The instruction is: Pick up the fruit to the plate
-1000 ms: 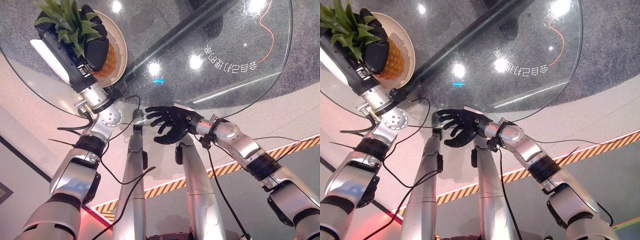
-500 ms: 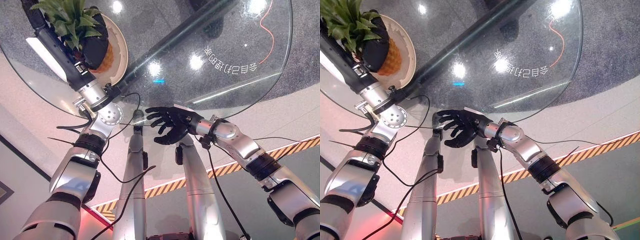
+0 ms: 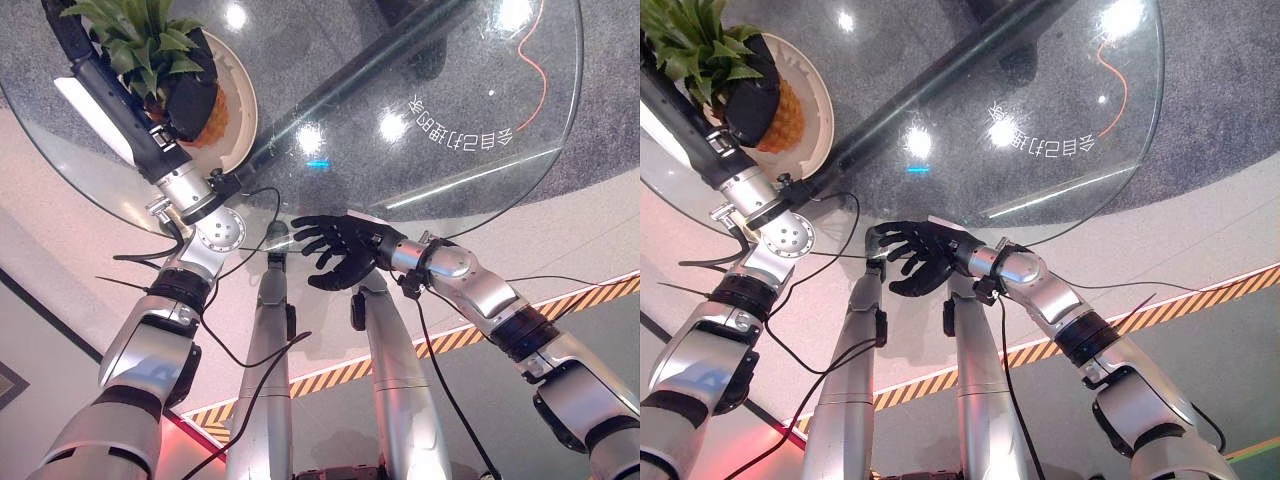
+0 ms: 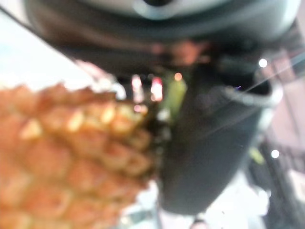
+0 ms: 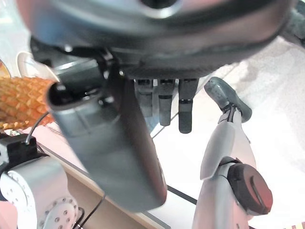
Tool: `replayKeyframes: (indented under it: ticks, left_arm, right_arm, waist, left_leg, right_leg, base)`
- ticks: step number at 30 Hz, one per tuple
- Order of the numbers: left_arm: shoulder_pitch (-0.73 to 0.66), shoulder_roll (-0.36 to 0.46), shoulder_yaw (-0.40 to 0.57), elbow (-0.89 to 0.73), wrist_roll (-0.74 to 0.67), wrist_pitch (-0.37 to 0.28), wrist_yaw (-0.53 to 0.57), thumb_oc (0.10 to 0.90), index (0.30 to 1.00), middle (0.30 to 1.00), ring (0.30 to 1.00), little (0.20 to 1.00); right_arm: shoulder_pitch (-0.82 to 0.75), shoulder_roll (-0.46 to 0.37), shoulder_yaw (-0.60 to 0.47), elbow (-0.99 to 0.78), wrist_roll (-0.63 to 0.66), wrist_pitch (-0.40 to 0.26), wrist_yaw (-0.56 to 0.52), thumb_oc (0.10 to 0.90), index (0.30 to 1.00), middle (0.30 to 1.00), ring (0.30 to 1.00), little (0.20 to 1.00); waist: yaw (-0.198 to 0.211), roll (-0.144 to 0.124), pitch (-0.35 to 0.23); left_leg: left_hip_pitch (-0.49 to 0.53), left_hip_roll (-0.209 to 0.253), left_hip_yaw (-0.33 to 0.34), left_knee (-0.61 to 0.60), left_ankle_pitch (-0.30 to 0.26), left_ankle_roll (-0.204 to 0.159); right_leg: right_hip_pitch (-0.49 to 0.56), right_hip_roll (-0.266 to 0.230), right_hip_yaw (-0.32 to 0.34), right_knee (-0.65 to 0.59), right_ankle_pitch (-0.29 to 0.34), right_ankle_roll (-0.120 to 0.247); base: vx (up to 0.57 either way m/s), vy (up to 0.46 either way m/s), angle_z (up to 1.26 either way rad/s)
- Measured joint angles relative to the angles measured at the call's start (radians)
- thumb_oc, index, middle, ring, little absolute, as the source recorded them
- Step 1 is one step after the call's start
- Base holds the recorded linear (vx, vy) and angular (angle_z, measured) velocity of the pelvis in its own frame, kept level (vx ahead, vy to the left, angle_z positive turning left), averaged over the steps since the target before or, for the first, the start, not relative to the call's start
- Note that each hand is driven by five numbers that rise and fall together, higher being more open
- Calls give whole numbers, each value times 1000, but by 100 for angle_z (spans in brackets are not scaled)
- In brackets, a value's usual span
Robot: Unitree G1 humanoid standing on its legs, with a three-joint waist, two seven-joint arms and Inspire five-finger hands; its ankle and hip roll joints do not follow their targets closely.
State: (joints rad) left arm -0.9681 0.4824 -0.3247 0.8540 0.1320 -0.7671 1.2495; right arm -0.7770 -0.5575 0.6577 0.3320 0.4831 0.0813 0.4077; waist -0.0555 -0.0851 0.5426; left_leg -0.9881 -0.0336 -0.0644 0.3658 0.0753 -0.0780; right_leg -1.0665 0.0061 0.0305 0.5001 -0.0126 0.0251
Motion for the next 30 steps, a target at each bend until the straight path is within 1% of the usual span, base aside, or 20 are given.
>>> replayKeyframes:
  ticks: [7,12,18,21,25,30]
  left_arm:
    - [39,-1,0,-1,-18,0,-51,800,900,900,900,900]
    - [73,-4,0,-5,-23,-3,-68,800,900,900,900,900]
    - [103,-5,0,-7,-65,-5,-103,800,900,900,900,900]
    - [117,-5,0,-11,-87,-11,-124,800,900,900,900,900]
    - [142,-5,2,-16,-88,-29,-124,800,900,900,900,900]
    - [174,-5,2,-52,-98,-33,-133,800,900,900,900,900]
  right_arm:
    - [13,4,5,1,-1,4,-1,800,900,900,900,900]
    - [37,5,5,2,-3,4,-1,800,900,900,900,900]
    - [52,6,12,2,-11,7,-1,800,900,900,900,900]
    - [63,5,10,2,-12,8,-13,800,900,900,900,900]
    - [70,4,9,2,-12,8,-19,800,900,900,900,900]
    - [76,3,6,-5,-12,8,-20,800,900,900,900,900]
  waist:
    - [5,0,0]
    - [22,0,0]
    - [33,1,0]
    - [45,1,0]
    - [52,1,0]
    - [53,1,1]
  left_leg:
    - [31,0,0,-21,6,-2]
    - [64,4,-1,-51,14,-5]
    - [96,7,-2,-74,20,-5]
    - [108,8,-2,-85,22,-6]
    - [115,10,-3,-91,23,-6]
    - [116,10,-7,-94,23,-6]
  right_leg:
    - [24,-1,1,-8,0,0]
    - [46,1,1,-19,0,-1]
    - [76,2,-1,-34,1,-2]
    - [85,2,-2,-38,1,-2]
    - [92,3,-4,-43,1,-2]
    - [96,3,-7,-49,1,-2]
  base:
    - [-8,-24,0]
    - [-10,-37,0]
    - [-1,-17,0]
    - [0,0,0]
    - [0,0,0]
    - [0,0,0]
